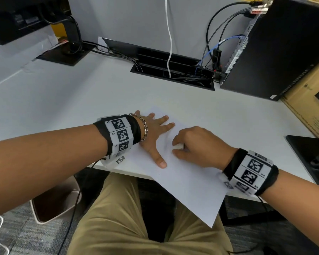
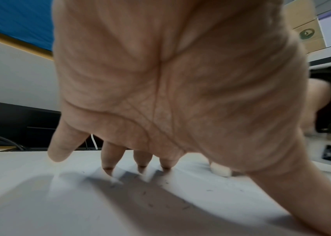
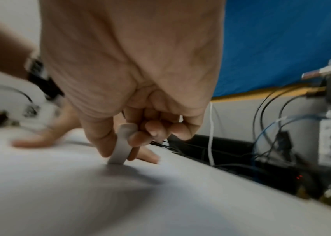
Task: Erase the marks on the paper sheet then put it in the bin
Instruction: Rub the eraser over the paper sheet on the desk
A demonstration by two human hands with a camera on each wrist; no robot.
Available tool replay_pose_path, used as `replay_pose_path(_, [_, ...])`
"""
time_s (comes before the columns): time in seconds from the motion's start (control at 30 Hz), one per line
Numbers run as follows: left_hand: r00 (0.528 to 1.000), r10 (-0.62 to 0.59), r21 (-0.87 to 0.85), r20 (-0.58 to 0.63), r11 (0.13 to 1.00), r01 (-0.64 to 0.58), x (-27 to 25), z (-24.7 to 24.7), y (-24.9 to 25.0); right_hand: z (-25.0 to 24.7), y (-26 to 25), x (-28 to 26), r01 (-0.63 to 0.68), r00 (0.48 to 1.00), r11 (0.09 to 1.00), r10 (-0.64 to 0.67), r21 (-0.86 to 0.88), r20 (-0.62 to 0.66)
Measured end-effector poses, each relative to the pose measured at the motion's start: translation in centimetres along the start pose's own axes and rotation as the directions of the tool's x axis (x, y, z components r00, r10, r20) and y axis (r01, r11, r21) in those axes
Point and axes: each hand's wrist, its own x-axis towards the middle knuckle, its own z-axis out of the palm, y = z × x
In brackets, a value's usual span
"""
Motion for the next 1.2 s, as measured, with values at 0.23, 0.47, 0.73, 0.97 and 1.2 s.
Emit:
replay_pose_path(0.23, [1.0, -0.002, 0.005, 0.003, 1.0, 0.002, -0.2, -0.1, 0.1, 0.5, -0.5, 0.2, 0.049, 0.997, 0.98, -0.06, -0.192, -0.054])
replay_pose_path(0.47, [1.0, -0.008, -0.016, 0.004, 1.0, 0.009, -0.2, -0.1, 0.2, -0.9, 0.7, 0.8, -0.068, 0.996, 0.976, 0.056, -0.206, -0.063])
replay_pose_path(0.73, [1.0, -0.007, -0.016, 0.003, 1.0, 0.007, -0.2, -0.1, 0.1, -0.5, 0.1, 0.3, -0.008, 1.0, 0.978, 0.004, -0.207, -0.018])
replay_pose_path(0.97, [1.0, -0.007, 0.005, -0.005, 1.0, 0.007, -0.1, -0.1, 0.1, -0.1, -0.8, 0.1, 0.028, 0.999, 0.991, -0.031, -0.128, -0.024])
replay_pose_path(1.2, [0.997, 0.058, 0.044, -0.051, 0.997, -0.056, -0.4, 0.1, -0.4, -1.4, 4.8, -0.2, -0.117, 0.992, 0.992, 0.12, 0.056, -0.045])
